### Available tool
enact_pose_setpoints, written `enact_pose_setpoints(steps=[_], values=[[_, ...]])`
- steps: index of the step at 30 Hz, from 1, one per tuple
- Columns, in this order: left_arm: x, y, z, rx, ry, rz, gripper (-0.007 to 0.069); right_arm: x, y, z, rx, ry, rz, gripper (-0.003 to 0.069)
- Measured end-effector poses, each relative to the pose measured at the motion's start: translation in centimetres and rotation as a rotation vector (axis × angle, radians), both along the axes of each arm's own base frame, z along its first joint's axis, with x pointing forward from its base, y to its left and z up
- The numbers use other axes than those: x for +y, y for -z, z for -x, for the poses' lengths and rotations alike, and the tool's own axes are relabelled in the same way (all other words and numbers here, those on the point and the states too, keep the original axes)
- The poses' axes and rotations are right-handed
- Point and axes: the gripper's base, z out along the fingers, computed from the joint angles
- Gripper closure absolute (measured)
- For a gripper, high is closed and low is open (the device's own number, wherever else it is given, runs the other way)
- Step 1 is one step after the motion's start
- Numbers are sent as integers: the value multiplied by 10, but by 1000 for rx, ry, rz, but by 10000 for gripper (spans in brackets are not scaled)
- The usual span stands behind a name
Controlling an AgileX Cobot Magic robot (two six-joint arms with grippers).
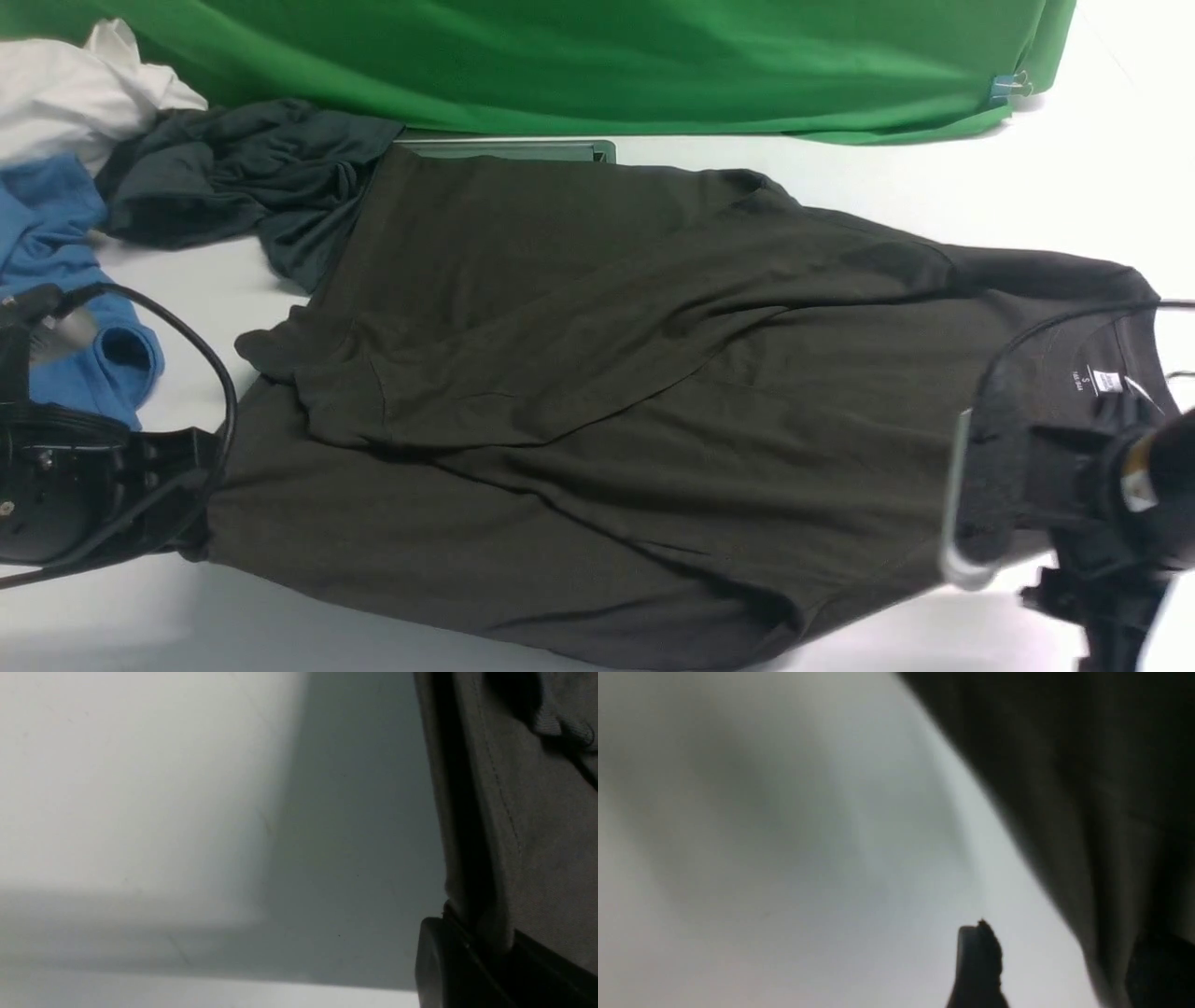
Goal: Fold a long-sleeved shirt on a white desktop.
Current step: 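Grasp the near edge of the shirt at its hem and shoulder corners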
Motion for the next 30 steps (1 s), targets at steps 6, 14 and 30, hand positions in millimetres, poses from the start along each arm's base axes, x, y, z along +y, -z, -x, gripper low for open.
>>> enact_pose_setpoints(steps=[6, 14, 30], values=[[0, 0, 0, -6, -3, 0, 584, 13, 26, -20, -32, -74, -42, 227], [0, 1, -1, -11, -6, -3, 584, 20, 47, -24, 30, -170, -44, 276], [-2, -13, 12, -65, 4, -12, 584, 19, 30, -7, 121, -102, -105, 611]])
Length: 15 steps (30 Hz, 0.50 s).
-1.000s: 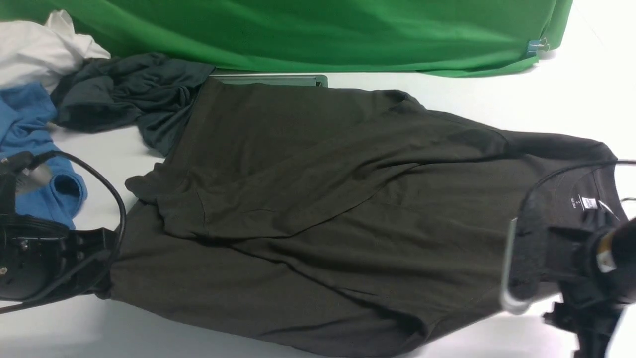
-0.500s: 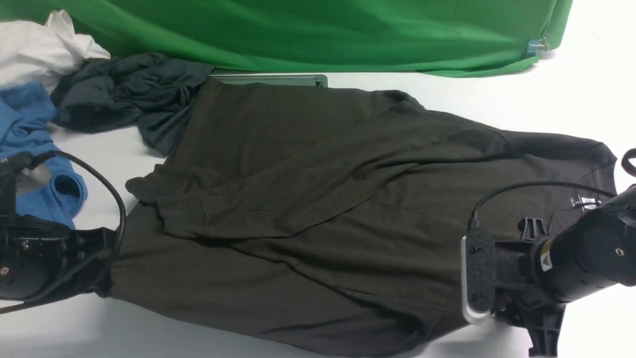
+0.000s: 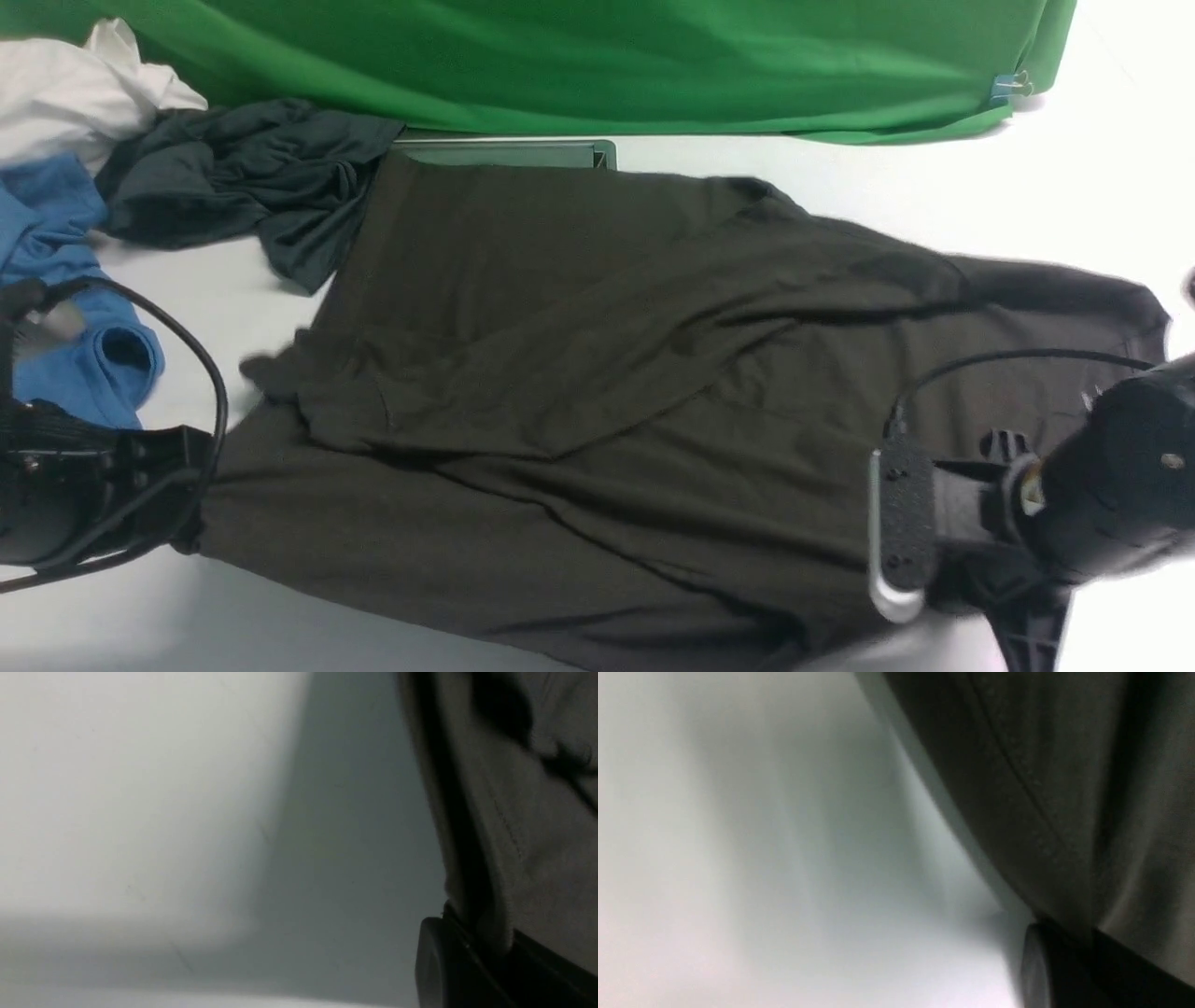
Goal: Fold a long-sleeved shirt on a white desktop.
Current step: 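Fold the black garment in half by bringing its near edge over to the far edge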
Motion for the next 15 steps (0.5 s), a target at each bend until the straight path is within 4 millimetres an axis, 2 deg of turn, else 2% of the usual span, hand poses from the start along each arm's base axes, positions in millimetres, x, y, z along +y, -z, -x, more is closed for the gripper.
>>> enact_pose_setpoints(steps=[5, 8, 13, 15], values=[[-2, -20, 27, -47, -9, -32, 584, -7, -37, 22, -20, 72, -49, 611], [-4, -24, 37, -51, -18, -33, 584, -11, -50, 31, -34, 119, -73, 612], [-3, -24, 29, -86, -45, -19, 584, -14, -60, 34, -67, 154, -78, 612], [0, -25, 4, -111, -46, -8, 584, -15, -71, 18, -122, 200, -85, 613]])
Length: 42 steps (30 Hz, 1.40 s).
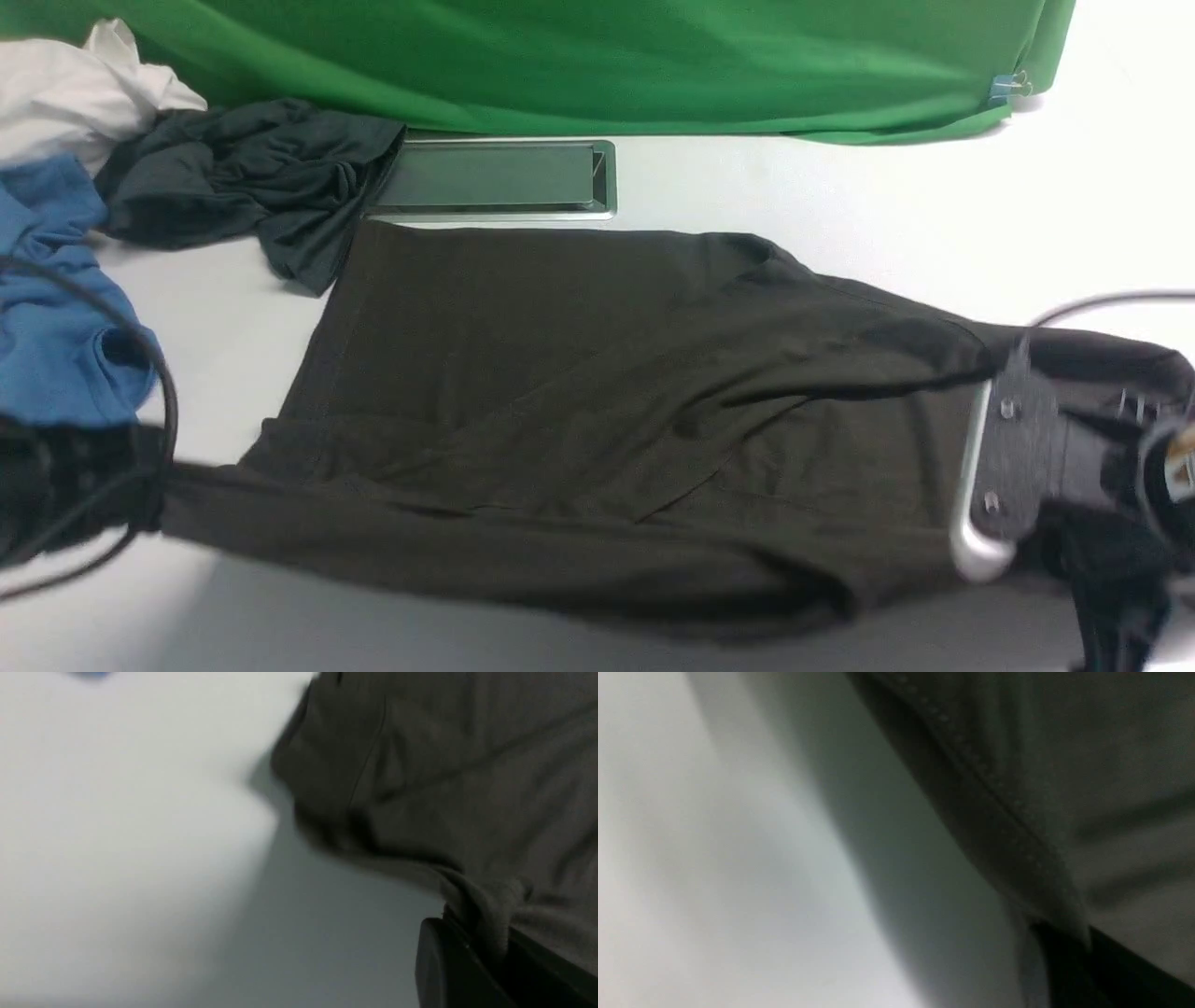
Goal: Fold a long-sleeved shirt on a white desktop.
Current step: 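Fold the black garment in half by bringing its near edge over to the far edge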
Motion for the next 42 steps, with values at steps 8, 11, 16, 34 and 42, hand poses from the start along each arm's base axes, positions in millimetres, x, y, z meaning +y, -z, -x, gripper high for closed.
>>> enact_pose_setpoints(steps=[8, 11, 16, 34, 42], values=[[15, -12, -117, -69, 71, 8, 584, -15, -25, -95, -113, 174, -37, 613], [20, -6, -169, -93, 105, 18, 584, -17, -17, -132, -112, 206, -35, 613], [26, 40, -248, -80, 130, 33, 573, -9, 24, -179, -50, 246, -29, 612], [26, 0, -265, 5, 322, 40, 83, -12, -40, -186, -186, 540, -209, 125], [10, -13, -232, 82, 380, 145, 111, 22, -62, -168, -78, 405, -421, 383]])
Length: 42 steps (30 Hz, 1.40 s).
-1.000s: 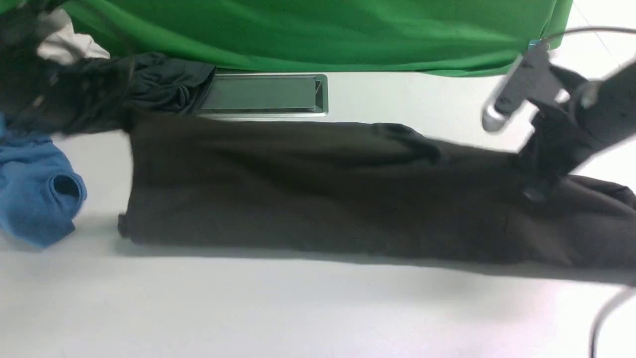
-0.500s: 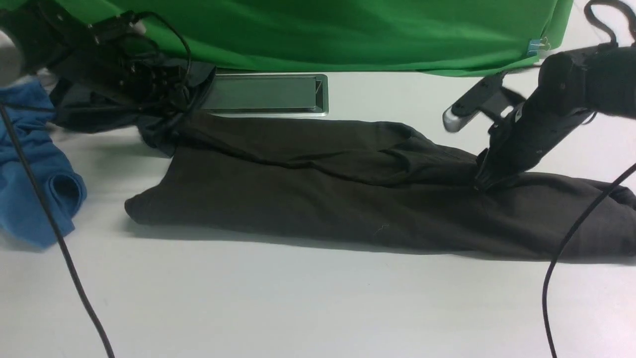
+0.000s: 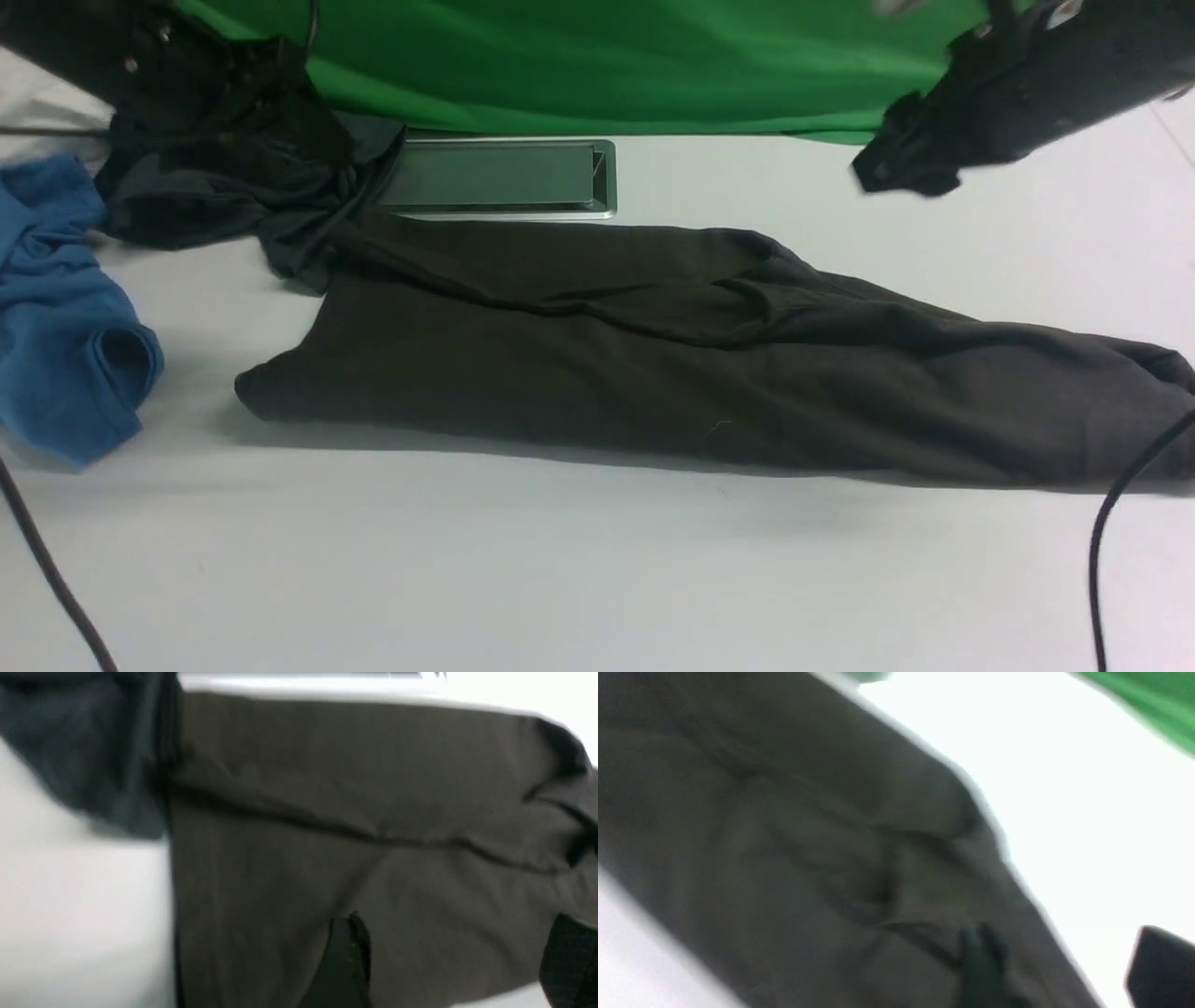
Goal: Fold a long-sleeved shirt on a white desktop.
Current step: 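Fold the black garment in half by bringing its near edge over to the far edge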
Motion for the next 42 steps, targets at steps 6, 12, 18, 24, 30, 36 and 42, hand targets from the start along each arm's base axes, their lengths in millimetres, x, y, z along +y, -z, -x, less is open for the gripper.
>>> enact_pose_setpoints(steps=[6, 12, 18, 24, 30, 36, 42], values=[[-11, 53, 23, 194, 18, 22, 333, 26, 47, -12, 112, -84, 4, 629], [-16, 86, 28, 174, -44, -20, 594, 23, 75, -11, 277, -76, 5, 633], [-13, 101, 23, 57, -164, -59, 607, 47, 91, -7, 291, -131, 14, 633], [-12, 107, 25, 57, -180, -66, 607, 57, 127, -16, 318, -165, 44, 633], [-12, 108, 25, 54, -169, -71, 607, 49, 143, -53, 107, -44, 39, 633], [-12, 108, 25, 52, -162, -76, 607, -2, 104, -113, -367, 265, -23, 633], [-12, 108, 26, 52, -156, -75, 606, -27, 61, -121, -303, 387, -157, 631]])
